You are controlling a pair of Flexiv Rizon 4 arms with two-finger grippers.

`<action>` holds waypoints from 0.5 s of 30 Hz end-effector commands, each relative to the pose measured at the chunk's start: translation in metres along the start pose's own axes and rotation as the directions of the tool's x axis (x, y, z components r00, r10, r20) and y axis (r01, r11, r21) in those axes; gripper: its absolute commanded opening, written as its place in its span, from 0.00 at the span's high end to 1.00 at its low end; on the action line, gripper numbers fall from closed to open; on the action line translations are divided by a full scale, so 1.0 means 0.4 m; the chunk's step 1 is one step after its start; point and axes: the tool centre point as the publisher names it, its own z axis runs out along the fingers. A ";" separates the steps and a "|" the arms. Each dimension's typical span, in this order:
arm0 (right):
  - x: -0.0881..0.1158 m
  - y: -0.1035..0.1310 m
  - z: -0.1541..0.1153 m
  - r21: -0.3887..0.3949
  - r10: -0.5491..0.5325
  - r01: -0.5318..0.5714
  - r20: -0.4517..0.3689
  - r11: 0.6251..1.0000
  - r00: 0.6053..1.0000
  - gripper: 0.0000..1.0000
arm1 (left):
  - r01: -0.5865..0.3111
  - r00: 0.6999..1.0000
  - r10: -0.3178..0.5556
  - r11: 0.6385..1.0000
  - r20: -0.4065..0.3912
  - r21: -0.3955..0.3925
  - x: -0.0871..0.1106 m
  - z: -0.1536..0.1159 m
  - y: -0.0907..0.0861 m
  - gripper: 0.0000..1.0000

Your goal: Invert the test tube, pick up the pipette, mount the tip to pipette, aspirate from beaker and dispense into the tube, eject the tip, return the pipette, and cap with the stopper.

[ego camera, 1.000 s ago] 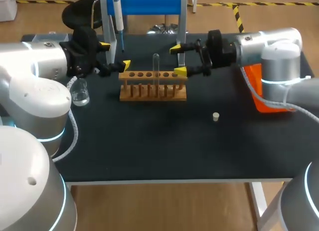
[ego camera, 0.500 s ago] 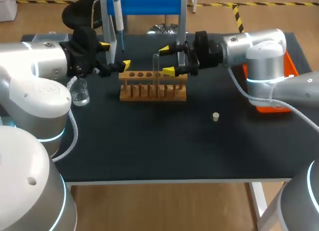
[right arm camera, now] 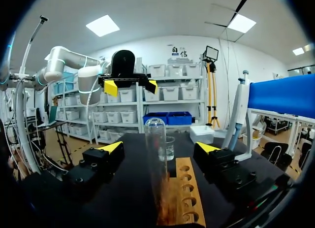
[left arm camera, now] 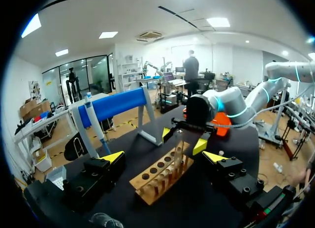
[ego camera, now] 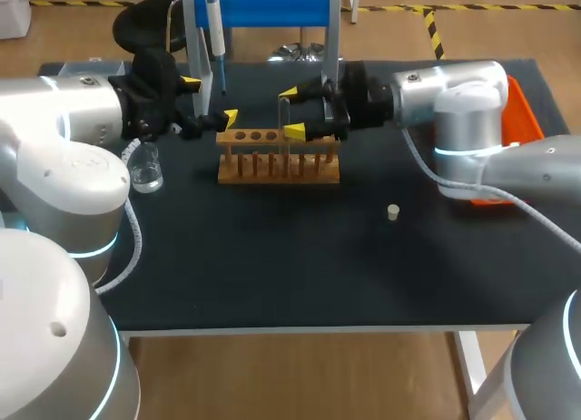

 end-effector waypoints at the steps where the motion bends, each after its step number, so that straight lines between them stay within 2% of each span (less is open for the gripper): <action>1: -0.004 -0.004 0.014 0.001 -0.003 0.003 -0.004 1.000 1.000 0.09 | 0.000 1.000 0.000 1.000 -0.003 -0.005 -0.001 -0.001 -0.003 0.00; 6: -0.004 -0.006 0.020 0.000 -0.007 0.007 -0.010 1.000 1.000 0.26 | 0.000 1.000 0.000 1.000 -0.003 -0.005 -0.001 -0.001 -0.003 0.00; 8: -0.005 -0.005 0.022 -0.003 -0.007 0.007 -0.013 1.000 1.000 0.30 | 0.000 1.000 0.000 1.000 -0.003 -0.005 -0.001 -0.001 -0.003 0.00; 10: -0.006 -0.004 0.024 -0.005 -0.009 0.009 -0.017 1.000 1.000 0.44 | 0.000 1.000 0.000 1.000 -0.003 -0.005 -0.001 -0.001 -0.003 0.00; 12: -0.006 -0.003 0.025 -0.010 -0.009 0.008 -0.027 1.000 1.000 0.51 | 0.000 1.000 0.000 1.000 -0.003 -0.005 -0.001 -0.001 -0.003 0.00; 15: -0.006 -0.002 0.026 -0.013 -0.010 0.009 -0.035 1.000 0.999 0.53 | 0.000 1.000 0.000 1.000 -0.003 -0.005 -0.001 -0.001 -0.003 0.00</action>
